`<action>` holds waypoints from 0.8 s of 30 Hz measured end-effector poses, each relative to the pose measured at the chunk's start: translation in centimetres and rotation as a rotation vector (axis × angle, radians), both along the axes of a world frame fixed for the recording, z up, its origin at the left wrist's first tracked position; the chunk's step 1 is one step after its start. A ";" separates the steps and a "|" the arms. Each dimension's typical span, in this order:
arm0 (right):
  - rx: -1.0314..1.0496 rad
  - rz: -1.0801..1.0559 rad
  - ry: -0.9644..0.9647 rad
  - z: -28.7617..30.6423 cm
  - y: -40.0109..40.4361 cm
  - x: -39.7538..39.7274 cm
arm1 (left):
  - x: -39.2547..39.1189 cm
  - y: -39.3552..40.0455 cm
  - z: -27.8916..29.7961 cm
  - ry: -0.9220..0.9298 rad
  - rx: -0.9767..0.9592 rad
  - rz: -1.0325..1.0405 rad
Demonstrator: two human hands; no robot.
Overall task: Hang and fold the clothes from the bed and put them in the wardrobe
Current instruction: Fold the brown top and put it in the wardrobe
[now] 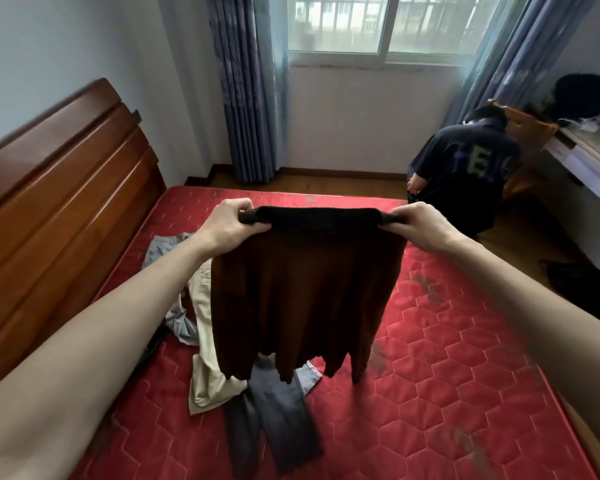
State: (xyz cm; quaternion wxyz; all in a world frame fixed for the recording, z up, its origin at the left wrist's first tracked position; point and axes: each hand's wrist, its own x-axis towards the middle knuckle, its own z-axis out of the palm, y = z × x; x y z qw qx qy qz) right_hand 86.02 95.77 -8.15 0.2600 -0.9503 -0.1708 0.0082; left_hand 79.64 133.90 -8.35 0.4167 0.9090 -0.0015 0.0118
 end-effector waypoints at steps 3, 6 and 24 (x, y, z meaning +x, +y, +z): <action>0.112 0.019 -0.046 0.5 0.3 0.3 | 0.0 0.1 0.9 0.015 0.061 0.045; 0.199 0.002 -0.061 1.5 2.0 -0.2 | 0.0 -1.6 1.5 0.059 -0.039 0.085; 0.352 -0.230 -0.148 1.4 5.1 -4.7 | 0.0 -10.4 1.5 0.188 -0.440 0.069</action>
